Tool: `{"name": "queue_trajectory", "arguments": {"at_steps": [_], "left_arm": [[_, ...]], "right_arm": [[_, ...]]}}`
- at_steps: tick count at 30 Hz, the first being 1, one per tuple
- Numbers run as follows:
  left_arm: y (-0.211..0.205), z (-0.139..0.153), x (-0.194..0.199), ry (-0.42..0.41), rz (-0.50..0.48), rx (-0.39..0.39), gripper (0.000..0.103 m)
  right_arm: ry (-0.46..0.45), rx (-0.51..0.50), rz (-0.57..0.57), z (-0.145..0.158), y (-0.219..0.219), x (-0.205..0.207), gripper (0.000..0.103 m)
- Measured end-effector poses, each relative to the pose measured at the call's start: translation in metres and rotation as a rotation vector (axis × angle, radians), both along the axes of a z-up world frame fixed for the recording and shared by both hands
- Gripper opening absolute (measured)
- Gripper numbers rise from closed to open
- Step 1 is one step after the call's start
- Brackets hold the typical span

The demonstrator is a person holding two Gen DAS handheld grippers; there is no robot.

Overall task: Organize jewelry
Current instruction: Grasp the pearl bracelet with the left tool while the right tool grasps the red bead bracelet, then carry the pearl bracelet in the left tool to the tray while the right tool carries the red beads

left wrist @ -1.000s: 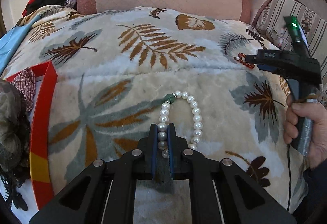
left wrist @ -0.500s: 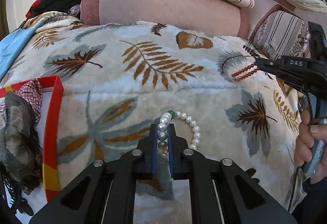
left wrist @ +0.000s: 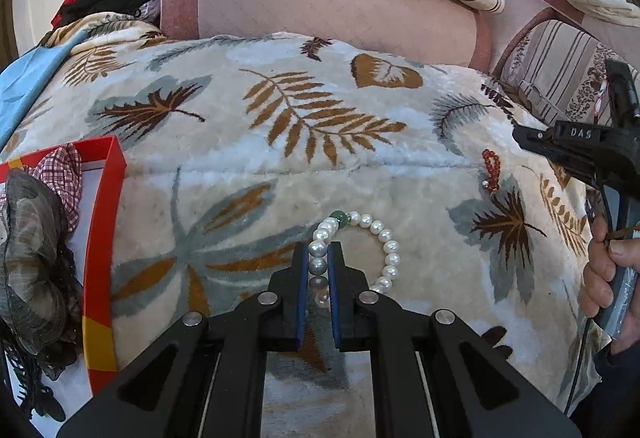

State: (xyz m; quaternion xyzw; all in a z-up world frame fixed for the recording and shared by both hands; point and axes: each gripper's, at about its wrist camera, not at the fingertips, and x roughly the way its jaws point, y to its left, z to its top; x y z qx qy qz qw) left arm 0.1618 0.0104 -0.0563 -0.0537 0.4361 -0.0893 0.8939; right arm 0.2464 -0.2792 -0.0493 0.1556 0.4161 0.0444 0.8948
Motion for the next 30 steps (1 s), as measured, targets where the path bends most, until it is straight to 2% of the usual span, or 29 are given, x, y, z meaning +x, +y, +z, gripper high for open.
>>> {"name": "queue_trajectory", "arguments": {"at_steps": [2,7,9,11,12,14,15,16,19,20,23,27,30], "left_arm": [[0.001,-0.002,0.001,0.013,0.006,0.003,0.009],[0.003,-0.012,0.006,0.048,0.02,0.005,0.009],[0.003,-0.013,0.005,0.044,0.018,0.012,0.009],[0.002,-0.013,0.005,0.043,0.017,0.016,0.009],[0.002,-0.013,0.005,0.042,0.016,0.018,0.009],[0.002,-0.013,0.005,0.039,0.015,0.018,0.009],[0.002,-0.013,0.004,0.037,0.013,0.015,0.009],[0.002,-0.012,0.004,0.034,0.012,0.013,0.009],[0.004,-0.009,0.002,0.02,0.011,-0.002,0.009],[0.004,-0.007,0.001,0.012,0.01,-0.004,0.009],[0.003,0.0,-0.001,-0.015,0.006,-0.016,0.009],[0.003,0.008,-0.004,-0.043,-0.003,-0.037,0.009],[0.004,0.018,-0.006,-0.077,-0.005,-0.049,0.009]], "right_arm": [[0.026,-0.016,-0.024,-0.006,-0.005,0.001,0.05],[0.119,-0.09,-0.031,-0.028,-0.003,0.011,0.05],[0.143,-0.163,-0.032,-0.039,0.001,0.015,0.041],[0.13,-0.287,-0.003,-0.045,0.015,0.018,0.039],[0.111,-0.339,0.021,-0.043,0.024,0.018,0.028],[0.093,-0.366,0.065,-0.043,0.034,0.019,0.009],[0.079,-0.36,0.082,-0.042,0.039,0.017,0.009],[0.071,-0.333,0.094,-0.04,0.039,0.016,0.009],[0.068,-0.096,0.104,-0.032,0.027,0.014,0.009],[0.044,-0.012,0.113,-0.027,0.023,0.011,0.009],[-0.032,0.121,0.123,-0.007,0.016,-0.002,0.009],[-0.109,0.228,0.145,0.013,0.01,-0.016,0.009],[-0.131,0.286,0.168,0.021,0.012,-0.021,0.009]]}}
